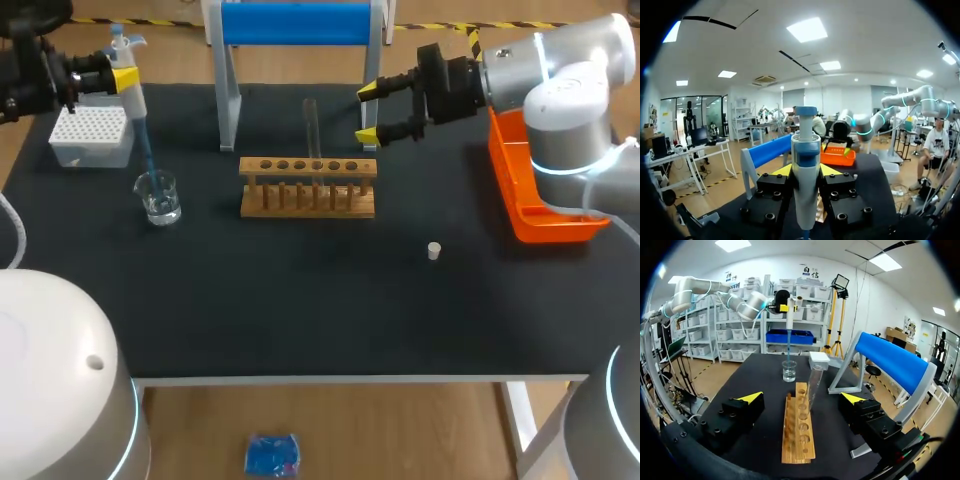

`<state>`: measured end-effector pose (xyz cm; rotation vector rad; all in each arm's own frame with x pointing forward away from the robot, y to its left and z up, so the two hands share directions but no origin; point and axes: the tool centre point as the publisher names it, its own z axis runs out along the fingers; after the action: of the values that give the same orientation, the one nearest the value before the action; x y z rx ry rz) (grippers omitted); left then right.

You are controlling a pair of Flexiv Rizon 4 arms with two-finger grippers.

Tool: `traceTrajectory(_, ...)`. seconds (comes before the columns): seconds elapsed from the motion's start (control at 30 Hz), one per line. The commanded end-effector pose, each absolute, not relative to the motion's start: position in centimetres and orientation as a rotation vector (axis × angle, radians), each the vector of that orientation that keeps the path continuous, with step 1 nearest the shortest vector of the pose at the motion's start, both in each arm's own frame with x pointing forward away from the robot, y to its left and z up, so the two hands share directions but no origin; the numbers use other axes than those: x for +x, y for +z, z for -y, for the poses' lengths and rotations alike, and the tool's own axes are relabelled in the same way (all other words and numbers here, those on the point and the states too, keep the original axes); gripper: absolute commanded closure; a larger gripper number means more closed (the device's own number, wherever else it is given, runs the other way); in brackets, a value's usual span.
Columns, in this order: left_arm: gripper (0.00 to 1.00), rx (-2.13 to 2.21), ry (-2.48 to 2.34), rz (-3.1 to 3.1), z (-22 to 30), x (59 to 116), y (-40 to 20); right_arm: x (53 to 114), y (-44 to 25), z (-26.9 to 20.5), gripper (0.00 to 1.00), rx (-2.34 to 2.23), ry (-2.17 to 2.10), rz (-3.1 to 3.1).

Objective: Invert the test tube, pick up the pipette, mount the tip to pipette, aspirate from beaker and dispense into the tube, eject the tip, return the pipette, and cap with the stopper.

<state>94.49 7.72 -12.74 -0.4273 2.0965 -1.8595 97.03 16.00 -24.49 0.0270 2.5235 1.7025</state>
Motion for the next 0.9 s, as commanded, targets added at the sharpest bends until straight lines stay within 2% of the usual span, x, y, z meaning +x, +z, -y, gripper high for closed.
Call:
traceTrajectory(0.03, 1.0, -0.445, -1.832, -2.096, -7.0, 93.8, -11.7, 97.0, -24.5, -16.0, 0.0, 0.026, 1.702, -2.525)
traceTrajectory(0.4, 1.0, -0.471, -1.815, -2.113, -5.5, 93.7, -10.2, 97.0, -24.5, -16.0, 0.0, 0.026, 1.702, -2.525)
traceTrajectory(0.9, 1.0, -0.445, -1.86, -2.181, 0.0, 94.2, -4.9, 97.0, -24.5, -16.0, 0.0, 0.026, 1.702, -2.525)
